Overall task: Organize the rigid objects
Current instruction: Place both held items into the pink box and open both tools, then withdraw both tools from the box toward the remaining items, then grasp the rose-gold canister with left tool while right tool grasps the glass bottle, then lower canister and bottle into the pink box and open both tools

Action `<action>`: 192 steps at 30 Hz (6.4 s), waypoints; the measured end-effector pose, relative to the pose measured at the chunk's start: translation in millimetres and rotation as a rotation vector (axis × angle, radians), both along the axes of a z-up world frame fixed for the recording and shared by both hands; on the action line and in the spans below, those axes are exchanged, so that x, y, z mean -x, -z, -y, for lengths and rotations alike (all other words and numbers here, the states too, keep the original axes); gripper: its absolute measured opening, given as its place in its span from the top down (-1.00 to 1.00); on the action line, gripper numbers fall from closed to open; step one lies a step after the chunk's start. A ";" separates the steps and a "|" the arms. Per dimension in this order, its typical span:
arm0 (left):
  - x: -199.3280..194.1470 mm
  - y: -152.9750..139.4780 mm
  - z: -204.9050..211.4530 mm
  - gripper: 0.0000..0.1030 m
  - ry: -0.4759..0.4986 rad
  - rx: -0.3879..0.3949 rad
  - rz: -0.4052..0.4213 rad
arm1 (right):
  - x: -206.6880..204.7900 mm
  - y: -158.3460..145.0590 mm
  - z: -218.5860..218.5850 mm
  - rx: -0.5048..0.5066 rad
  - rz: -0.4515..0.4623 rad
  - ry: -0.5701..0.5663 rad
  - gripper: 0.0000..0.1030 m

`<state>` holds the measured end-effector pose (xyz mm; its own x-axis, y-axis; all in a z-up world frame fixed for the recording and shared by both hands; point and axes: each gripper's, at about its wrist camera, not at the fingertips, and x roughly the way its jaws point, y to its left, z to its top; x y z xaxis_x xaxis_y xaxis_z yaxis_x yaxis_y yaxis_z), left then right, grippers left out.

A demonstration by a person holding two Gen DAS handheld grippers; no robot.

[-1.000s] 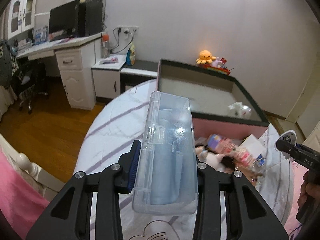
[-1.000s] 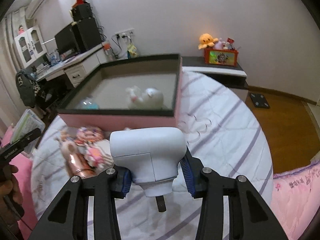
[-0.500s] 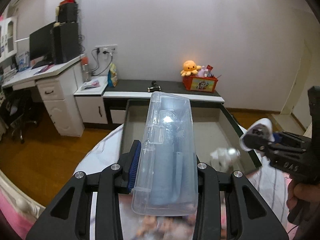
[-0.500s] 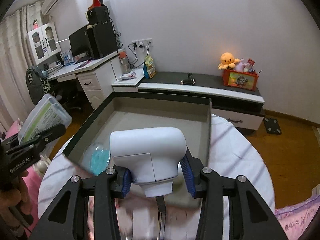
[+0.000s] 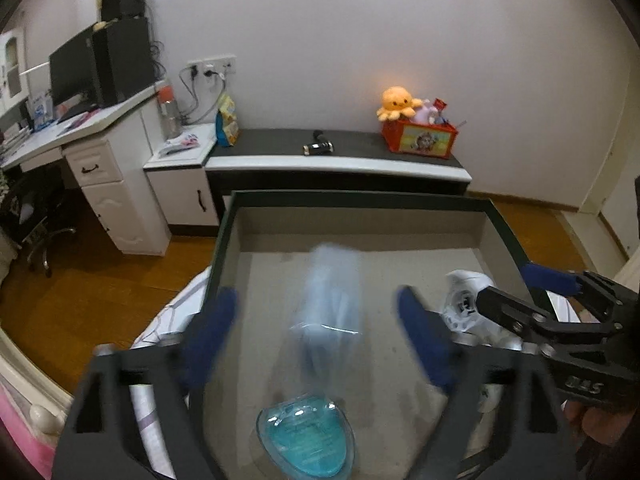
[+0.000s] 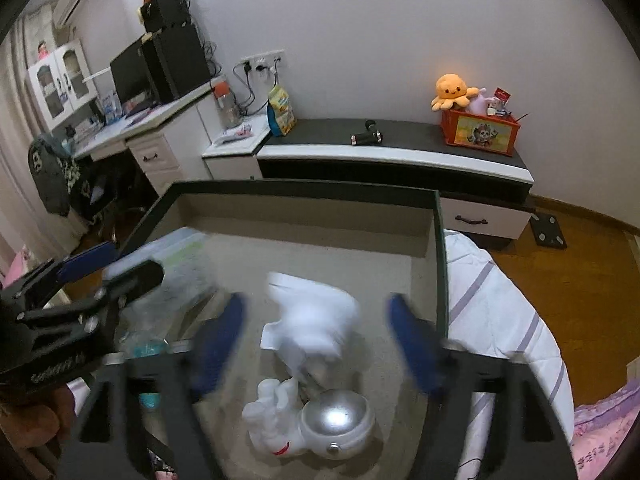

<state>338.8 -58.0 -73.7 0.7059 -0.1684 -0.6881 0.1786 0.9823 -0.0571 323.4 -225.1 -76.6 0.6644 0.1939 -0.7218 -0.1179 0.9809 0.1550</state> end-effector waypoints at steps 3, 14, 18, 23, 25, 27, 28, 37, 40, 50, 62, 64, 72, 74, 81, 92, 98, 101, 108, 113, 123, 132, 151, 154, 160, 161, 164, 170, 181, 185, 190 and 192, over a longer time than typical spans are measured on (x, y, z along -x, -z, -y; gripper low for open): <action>13.7 -9.1 -7.7 -0.90 -0.012 0.005 0.028 | 11.4 -7.2 3.7 -0.008 0.019 0.017 -0.73; 101.6 -49.2 -41.5 -0.99 -0.049 0.047 0.140 | 98.0 -45.5 5.5 -0.041 0.111 0.083 -0.79; 140.1 -61.3 -50.0 -0.99 -0.066 0.047 0.173 | 133.8 -60.6 1.9 -0.048 0.153 0.091 -0.79; 183.1 -72.4 -60.9 -0.99 -0.088 0.052 0.203 | 176.2 -75.6 -3.8 -0.038 0.197 0.093 -0.79; 202.5 -75.1 -66.1 -0.99 -0.100 0.055 0.217 | 190.7 -79.3 -5.1 -0.036 0.209 0.096 -0.79; 217.8 -75.6 -68.5 -1.00 -0.105 0.058 0.220 | 207.6 -82.6 -6.5 -0.032 0.225 0.100 -0.79; 224.5 -75.9 -70.4 -1.00 -0.108 0.062 0.220 | 213.9 -83.8 -7.0 -0.031 0.230 0.102 -0.79; 280.3 -68.6 -71.8 -1.00 -0.130 0.072 0.215 | 272.6 -72.4 -8.2 -0.026 0.226 0.113 -0.79; 296.9 -65.3 -68.7 -1.00 -0.129 0.064 0.215 | 287.2 -65.3 -10.3 -0.024 0.213 0.119 -0.79; 325.1 -58.7 -73.9 -0.99 -0.139 0.071 0.197 | 308.5 -60.4 -16.5 -0.014 0.212 0.095 -0.79; 327.9 -59.0 -68.1 -1.00 -0.127 0.073 0.196 | 314.2 -62.1 -17.6 -0.006 0.207 0.099 -0.79; 327.8 -58.8 -68.0 -1.00 -0.127 0.074 0.195 | 313.5 -62.2 -17.4 -0.004 0.205 0.099 -0.79; 323.0 -54.8 -65.3 -0.99 -0.122 0.070 0.178 | 306.7 -56.7 -15.0 -0.002 0.187 0.098 -0.79; 320.8 -53.2 -64.7 -0.99 -0.122 0.066 0.172 | 304.0 -54.2 -14.0 -0.002 0.181 0.096 -0.79; 310.7 -41.4 -56.3 -1.00 -0.105 0.055 0.144 | 292.1 -40.3 -9.8 0.004 0.151 0.092 -0.79; 275.8 3.0 -15.1 -1.00 -0.026 0.026 0.046 | 259.9 11.2 2.4 0.023 0.026 0.082 -0.79; 243.1 31.6 3.2 -0.99 -0.001 0.002 0.003 | 247.0 28.9 7.6 0.037 -0.017 0.072 -0.79; 230.0 45.2 10.5 -0.99 0.026 -0.005 -0.016 | 242.3 36.2 11.8 0.032 -0.032 0.072 -0.79; 208.3 66.9 29.1 -0.89 0.080 -0.041 -0.049 | 231.1 47.5 18.3 0.029 -0.062 0.079 -0.79; 194.9 77.0 31.1 -0.16 0.138 0.020 -0.117 | 224.4 51.5 11.9 0.026 -0.078 0.049 -0.79; 222.8 70.3 -8.2 -0.15 0.086 0.052 -0.093 | 207.4 52.2 -20.7 0.032 -0.070 0.002 -0.79; 231.1 68.7 -36.2 -0.11 0.038 0.054 -0.087 | 187.4 63.5 -54.8 0.067 -0.089 -0.038 -0.35; 241.0 54.1 -43.9 -0.06 0.039 0.086 -0.053 | 231.5 37.2 -29.7 -0.052 -0.042 -0.060 -0.06; 240.0 43.3 -45.6 -0.06 0.040 0.088 -0.031 | 231.9 19.7 -29.3 -0.067 -0.005 -0.073 -0.06; 219.0 9.9 -47.9 -0.06 0.036 0.082 0.048 | 211.5 -11.4 -28.3 -0.064 0.071 -0.089 -0.06; 213.4 3.5 -47.5 -0.06 0.036 0.079 0.067 | 203.1 -17.7 -27.4 -0.060 0.087 -0.091 -0.06; 189.6 -15.1 -44.5 -0.06 0.038 0.074 0.114 | 179.9 -30.9 -26.3 -0.046 0.116 -0.094 -0.06; 125.3 -29.8 -28.7 -0.06 0.055 0.067 0.126 | 112.4 -43.0 -23.7 -0.025 0.126 -0.092 -0.06; 36.3 4.8 2.3 -0.07 0.083 0.046 0.016 | 26.9 -6.7 -28.6 0.030 0.017 -0.094 -0.07; 37.9 8.0 2.3 -0.34 0.082 0.038 0.025 | 24.0 2.9 -21.5 0.032 0.001 -0.086 -0.28; 55.0 -4.9 -11.4 -0.83 0.042 0.030 0.084 | 43.3 -2.7 -10.2 0.037 0.029 -0.032 -0.71; 65.6 -12.2 -16.2 -0.88 0.031 0.022 0.109 | 53.1 -7.6 -7.6 0.034 0.046 -0.022 -1.00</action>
<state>273.2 -41.8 -61.5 0.7704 -0.2054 -0.6036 0.2154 0.9749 -0.0569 270.3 -217.5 -69.0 0.6930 0.1845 -0.6970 -0.1457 0.9826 0.1152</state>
